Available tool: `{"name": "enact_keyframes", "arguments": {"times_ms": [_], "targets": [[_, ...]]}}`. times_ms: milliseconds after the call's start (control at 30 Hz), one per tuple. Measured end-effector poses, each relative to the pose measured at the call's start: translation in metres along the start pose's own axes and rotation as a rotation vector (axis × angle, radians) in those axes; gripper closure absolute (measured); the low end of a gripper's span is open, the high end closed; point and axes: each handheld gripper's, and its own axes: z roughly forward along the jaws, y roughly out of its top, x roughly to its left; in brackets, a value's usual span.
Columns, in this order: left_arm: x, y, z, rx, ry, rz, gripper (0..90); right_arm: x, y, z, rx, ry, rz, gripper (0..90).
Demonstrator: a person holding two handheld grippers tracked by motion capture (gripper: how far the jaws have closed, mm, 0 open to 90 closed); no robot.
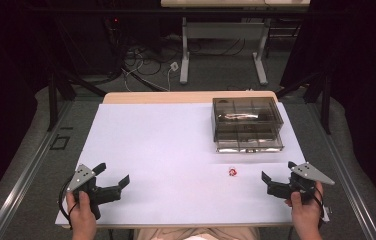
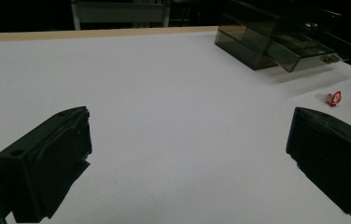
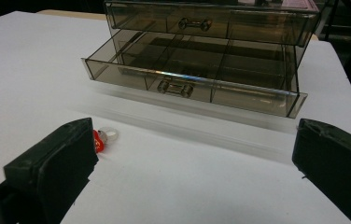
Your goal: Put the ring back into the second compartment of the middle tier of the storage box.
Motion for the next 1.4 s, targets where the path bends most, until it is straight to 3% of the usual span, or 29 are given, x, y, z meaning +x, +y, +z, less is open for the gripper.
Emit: {"name": "enact_keyframes", "arguments": {"times_ms": [100,300,400,500,567,667,767,967,1000,1400], "targets": [[-0.001,0.0,-0.001,0.008,-0.006,-0.003,0.1,0.002,0.001,0.004,0.019,0.025,0.031,0.0],[-0.004,-0.001,0.003,0.004,0.005,-0.005,0.0,0.011,0.008,0.007,0.044,0.057,0.014,0.0],[-0.006,0.0,0.004,0.01,0.012,0.019,0.0,0.015,0.014,0.009,0.047,0.074,-0.005,0.0],[-0.008,0.001,0.005,-0.001,0.023,0.029,0.0,0.018,0.02,0.011,0.06,0.063,-0.001,0.0],[-0.009,0.003,0.007,-0.006,0.051,0.012,0.1,0.021,0.03,0.014,0.055,0.049,-0.004,0.0],[-0.009,0.003,0.01,0.0,0.059,-0.012,0.0,0.023,0.034,0.016,0.055,0.033,-0.01,0.0],[-0.009,0.003,0.012,0.011,0.072,-0.018,0.1,0.027,0.044,0.02,0.06,0.047,-0.029,0.5],[-0.012,0.002,0.015,0.016,0.097,-0.02,0.0,0.035,0.051,0.024,0.072,0.067,-0.049,10.2],[-0.012,0.002,0.016,0.024,0.098,-0.014,0.0,0.038,0.053,0.026,0.065,0.069,-0.071,14.1],[-0.017,0.003,0.016,0.017,0.088,0.002,0.2,0.047,0.061,0.04,0.104,0.101,-0.065,20.5]]}}
